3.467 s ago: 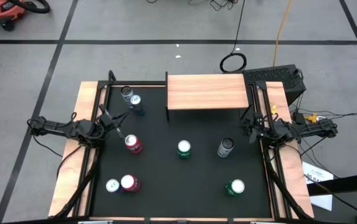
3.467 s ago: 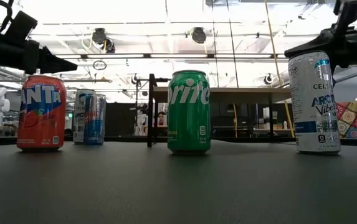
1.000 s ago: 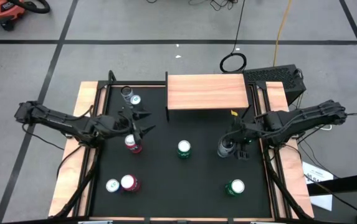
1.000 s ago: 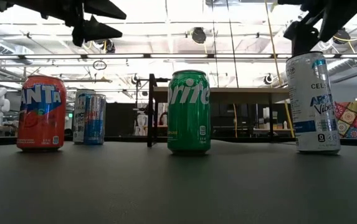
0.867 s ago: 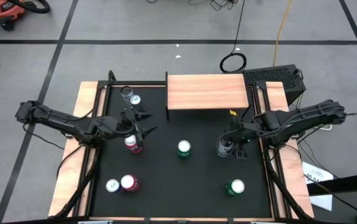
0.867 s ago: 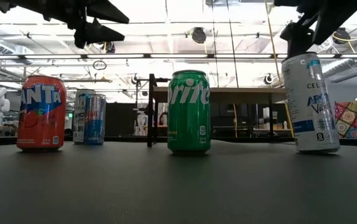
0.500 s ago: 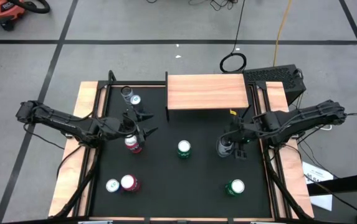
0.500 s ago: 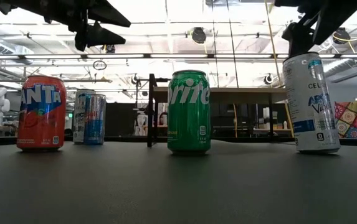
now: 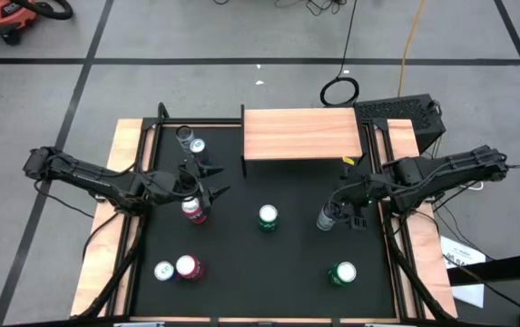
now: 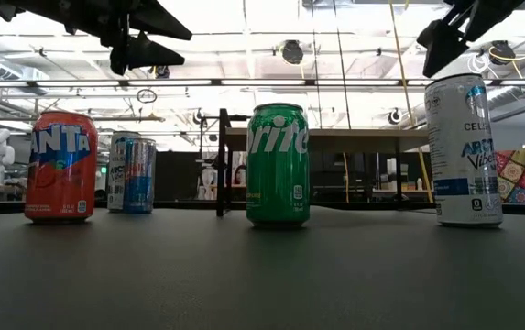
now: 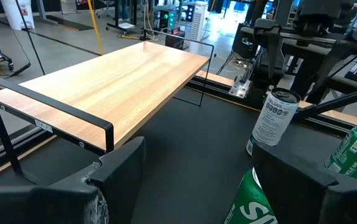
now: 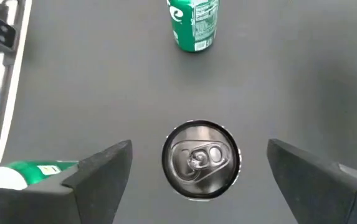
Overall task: Place canned beverage on shelf
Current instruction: Put the bottom white blue soda can on the shelf
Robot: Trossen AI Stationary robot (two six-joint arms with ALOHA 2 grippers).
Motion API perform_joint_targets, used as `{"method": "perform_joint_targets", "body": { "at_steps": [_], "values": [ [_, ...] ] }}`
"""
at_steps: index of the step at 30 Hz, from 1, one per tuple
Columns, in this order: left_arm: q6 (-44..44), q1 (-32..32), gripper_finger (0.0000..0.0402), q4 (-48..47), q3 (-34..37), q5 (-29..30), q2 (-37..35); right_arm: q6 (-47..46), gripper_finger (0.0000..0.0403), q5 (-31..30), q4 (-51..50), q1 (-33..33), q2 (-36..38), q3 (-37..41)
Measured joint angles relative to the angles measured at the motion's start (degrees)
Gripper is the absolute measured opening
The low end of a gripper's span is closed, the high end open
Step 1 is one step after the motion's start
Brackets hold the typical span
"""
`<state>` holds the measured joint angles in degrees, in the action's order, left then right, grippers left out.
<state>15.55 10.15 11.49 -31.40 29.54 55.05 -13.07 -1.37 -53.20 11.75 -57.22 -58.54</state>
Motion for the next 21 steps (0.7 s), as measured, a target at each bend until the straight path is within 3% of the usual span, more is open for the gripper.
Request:
{"method": "perform_joint_targets", "body": {
  "at_steps": [9,21],
  "values": [
    [-2.43,0.0,0.0295,-0.06,0.0,0.0,0.13,5.61,0.0361,2.93,-0.12,0.0,-5.97,-0.01],
    [-2.43,0.0,0.0295,-0.65,0.0,0.0,0.13,6.74,0.034,0.55,-1.75,-0.11,-10.03,-0.1]
  ]
}}
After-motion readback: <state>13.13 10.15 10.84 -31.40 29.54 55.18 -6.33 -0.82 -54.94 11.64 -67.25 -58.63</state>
